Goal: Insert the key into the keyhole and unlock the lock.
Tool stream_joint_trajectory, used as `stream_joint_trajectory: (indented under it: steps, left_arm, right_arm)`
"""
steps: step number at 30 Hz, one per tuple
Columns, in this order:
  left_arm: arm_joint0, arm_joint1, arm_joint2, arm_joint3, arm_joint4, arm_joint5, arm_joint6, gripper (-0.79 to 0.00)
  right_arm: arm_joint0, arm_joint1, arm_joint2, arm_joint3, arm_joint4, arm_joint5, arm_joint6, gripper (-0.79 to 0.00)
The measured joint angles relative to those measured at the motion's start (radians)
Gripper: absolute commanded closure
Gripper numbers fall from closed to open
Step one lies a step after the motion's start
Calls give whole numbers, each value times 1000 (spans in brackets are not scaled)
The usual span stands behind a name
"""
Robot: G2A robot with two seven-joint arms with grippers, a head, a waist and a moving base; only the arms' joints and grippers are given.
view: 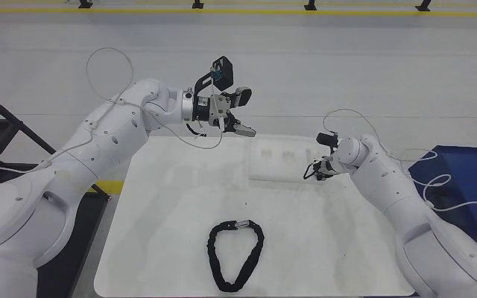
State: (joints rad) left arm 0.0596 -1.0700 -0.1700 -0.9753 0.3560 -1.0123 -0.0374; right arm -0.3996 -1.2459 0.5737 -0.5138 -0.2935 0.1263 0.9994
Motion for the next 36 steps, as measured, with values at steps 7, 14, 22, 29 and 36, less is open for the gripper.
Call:
stream_joint_trajectory:
  steps: [7,14,22,29,36]
  left_arm:
    - [0,0,0,0,0,0,0,-785]
    - [0,0,0,0,0,0,0,-785]
    - [0,0,0,0,0,0,0,-785]
    - [0,0,0,0,0,0,0,-785]
    - [0,0,0,0,0,0,0,-785]
  right_arm:
    - [40,-3,-7,-9,-72,19,31,0]
    - [55,19,8,-118,-143,32,84,0]
    - [1,92,107,-364,-159,-26,167,0]
    - [-134,183,281,-668,-131,-85,235,0]
    - [-299,247,474,-885,2,-159,286,0]
